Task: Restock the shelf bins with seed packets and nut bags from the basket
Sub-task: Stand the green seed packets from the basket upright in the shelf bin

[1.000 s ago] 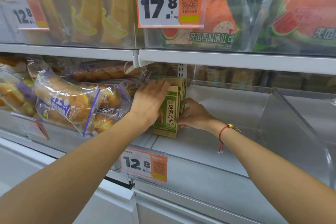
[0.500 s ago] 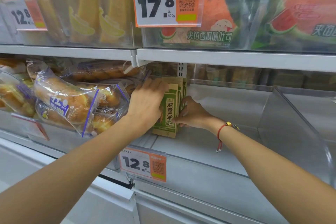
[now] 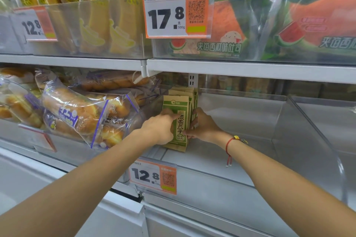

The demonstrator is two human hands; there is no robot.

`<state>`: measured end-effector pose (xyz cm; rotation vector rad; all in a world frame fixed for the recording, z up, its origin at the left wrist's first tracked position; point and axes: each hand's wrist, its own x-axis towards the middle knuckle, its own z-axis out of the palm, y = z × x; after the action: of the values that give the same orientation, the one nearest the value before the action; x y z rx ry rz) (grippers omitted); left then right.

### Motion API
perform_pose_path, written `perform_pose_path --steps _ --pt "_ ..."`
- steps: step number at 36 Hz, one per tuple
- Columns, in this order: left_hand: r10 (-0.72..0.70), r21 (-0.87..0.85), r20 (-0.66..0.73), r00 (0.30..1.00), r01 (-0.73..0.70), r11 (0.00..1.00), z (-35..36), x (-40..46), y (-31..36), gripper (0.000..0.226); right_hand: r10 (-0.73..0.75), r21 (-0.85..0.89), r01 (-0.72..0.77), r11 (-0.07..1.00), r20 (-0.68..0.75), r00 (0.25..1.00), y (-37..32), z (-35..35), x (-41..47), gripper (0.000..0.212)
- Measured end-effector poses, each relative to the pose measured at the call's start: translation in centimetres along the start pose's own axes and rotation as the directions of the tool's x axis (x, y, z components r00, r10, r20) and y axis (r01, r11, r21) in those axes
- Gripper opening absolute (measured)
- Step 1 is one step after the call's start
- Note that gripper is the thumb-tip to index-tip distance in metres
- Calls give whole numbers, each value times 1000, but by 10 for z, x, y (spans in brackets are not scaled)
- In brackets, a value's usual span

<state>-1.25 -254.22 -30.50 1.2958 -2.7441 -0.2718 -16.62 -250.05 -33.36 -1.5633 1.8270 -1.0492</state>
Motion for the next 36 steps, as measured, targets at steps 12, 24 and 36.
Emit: perform_pose_path --steps 12,24,36 --pt "-47 -153 -292 955 2 988 -12 -47 16 45 100 48 -103 994 47 994 -14 -3 0 54" --pt "-7 -128 -812 584 -167 978 28 -150 -35 36 188 -89 -197 976 -99 977 -26 13 1 59" --pt "-170 -362 -654 737 -108 926 39 -150 -47 65 190 -116 -210 971 -159 969 -39 23 -11 44"
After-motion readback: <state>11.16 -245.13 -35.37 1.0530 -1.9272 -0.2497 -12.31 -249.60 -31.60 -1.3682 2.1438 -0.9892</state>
